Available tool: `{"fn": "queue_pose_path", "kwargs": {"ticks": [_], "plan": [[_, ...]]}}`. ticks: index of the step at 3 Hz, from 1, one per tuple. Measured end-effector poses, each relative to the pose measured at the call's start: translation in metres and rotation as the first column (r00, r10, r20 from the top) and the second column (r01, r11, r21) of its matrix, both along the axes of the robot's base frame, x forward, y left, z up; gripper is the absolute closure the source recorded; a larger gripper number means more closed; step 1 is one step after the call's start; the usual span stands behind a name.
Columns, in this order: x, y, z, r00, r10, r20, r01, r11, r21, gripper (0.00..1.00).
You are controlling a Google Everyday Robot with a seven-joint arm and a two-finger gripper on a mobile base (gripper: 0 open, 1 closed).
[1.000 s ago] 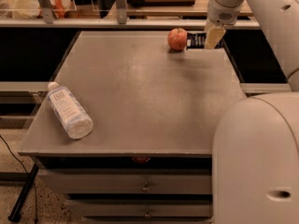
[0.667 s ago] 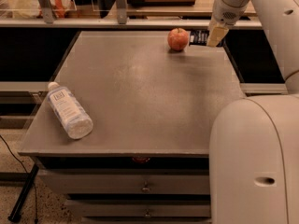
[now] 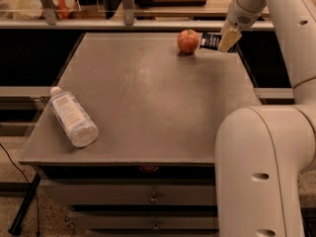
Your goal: Move rxbar blueberry near apple
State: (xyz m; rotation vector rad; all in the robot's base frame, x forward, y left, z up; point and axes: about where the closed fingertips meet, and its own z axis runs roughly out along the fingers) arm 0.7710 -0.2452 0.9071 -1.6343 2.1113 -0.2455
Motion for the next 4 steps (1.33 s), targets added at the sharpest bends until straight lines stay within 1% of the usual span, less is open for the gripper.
{"fn": "queue_pose_path", "kwargs": {"ticks": [1,3,4], "plan": [[0.0019,0.0027,-0.0069,0.9999,0.004,-0.014,-0.004,1.0,0.019,0.6],[0.0057,0.0079,-0.0137,0.9997,0.014,-0.022,-0.013,0.999,0.038,0.15],[0.0068,0.0095,-0.0143,0.9996,0.018,-0.021,-0.017,0.999,0.042,0.0]]}}
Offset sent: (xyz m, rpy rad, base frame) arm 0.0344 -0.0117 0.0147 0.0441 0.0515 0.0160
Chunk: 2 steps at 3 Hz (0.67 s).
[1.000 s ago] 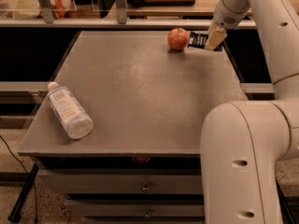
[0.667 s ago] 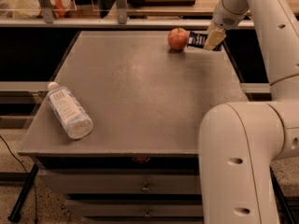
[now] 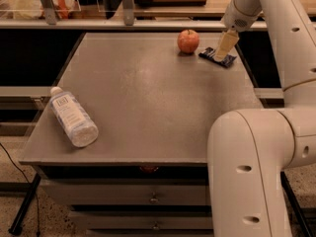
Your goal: Move rxbar blueberry near apple
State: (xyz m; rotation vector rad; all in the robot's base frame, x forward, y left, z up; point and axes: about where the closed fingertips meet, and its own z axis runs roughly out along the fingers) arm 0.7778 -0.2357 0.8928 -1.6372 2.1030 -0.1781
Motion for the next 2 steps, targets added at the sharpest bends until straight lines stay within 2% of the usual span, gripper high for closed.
{"fn": "queue_pose_path", "kwargs": {"ticks": [2], "plan": [[-0.0017,0.0053,-0.0054,0.9996,0.019,-0.02,-0.019,1.0,-0.004,0.0]]}}
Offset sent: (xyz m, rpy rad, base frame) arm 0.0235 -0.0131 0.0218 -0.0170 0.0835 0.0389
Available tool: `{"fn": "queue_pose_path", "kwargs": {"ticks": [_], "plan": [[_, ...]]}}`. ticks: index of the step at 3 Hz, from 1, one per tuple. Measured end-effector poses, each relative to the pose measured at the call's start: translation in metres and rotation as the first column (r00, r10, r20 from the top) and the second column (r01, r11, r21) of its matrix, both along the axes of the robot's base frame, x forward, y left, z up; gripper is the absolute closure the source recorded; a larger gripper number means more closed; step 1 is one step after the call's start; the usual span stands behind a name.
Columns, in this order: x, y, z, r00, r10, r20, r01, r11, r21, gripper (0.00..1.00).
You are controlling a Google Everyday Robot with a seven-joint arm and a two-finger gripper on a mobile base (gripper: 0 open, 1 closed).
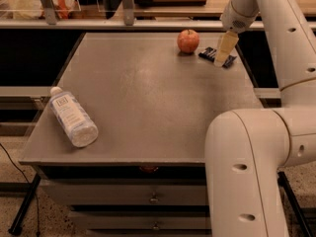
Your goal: Move rxbar blueberry near apple
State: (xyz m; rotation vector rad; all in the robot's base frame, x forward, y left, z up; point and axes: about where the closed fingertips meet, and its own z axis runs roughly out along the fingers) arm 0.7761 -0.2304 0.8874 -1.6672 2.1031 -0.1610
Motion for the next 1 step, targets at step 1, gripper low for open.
{"fn": "queue_pose_path", "kwargs": {"ticks": [1], "plan": [[-0.0048,0.0022,-0.004,0.9996,0.015,-0.024,-0.015,1.0,-0.005,0.0]]}}
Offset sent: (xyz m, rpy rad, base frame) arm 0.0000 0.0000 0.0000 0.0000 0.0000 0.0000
